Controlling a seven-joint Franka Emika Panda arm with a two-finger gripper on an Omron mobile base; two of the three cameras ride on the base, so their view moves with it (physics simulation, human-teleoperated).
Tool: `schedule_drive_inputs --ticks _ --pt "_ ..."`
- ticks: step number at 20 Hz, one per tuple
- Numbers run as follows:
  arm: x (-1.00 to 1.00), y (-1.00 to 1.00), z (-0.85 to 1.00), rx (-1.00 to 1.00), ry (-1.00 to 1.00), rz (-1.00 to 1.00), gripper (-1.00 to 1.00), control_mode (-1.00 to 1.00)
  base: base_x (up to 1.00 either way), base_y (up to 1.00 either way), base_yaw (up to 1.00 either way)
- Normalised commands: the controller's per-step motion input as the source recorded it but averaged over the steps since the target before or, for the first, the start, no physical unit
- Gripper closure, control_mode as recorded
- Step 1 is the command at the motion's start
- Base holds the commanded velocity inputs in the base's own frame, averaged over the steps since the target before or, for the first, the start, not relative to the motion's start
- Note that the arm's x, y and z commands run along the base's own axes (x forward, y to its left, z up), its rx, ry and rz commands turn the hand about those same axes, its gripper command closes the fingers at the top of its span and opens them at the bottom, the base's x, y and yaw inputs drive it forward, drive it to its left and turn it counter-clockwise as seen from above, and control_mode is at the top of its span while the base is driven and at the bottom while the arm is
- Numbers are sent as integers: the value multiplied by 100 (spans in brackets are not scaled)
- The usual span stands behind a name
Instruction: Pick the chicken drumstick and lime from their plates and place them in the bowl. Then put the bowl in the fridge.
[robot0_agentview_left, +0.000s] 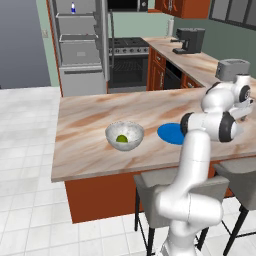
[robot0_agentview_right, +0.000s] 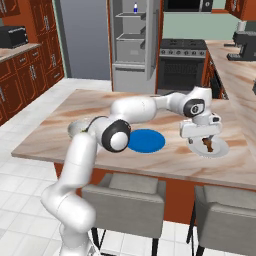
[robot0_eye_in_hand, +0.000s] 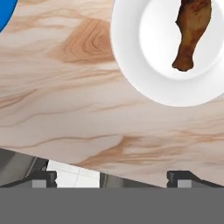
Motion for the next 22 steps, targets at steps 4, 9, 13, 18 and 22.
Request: schedule_drive_inputs --ticks 4,9,13,18,22 --pt "27 -2 -21 0 -2 0 -100 -100 0 0 0" --pt "25 -10 -16 0 -3 0 -100 -100 0 0 0" --pt "12 -9 -10 0 -6 0 -100 -100 0 0 0" --pt "8 -6 -19 0 -5 0 -100 -100 0 0 0" --pt "17 -9 -19 0 -1 0 -100 -100 0 0 0"
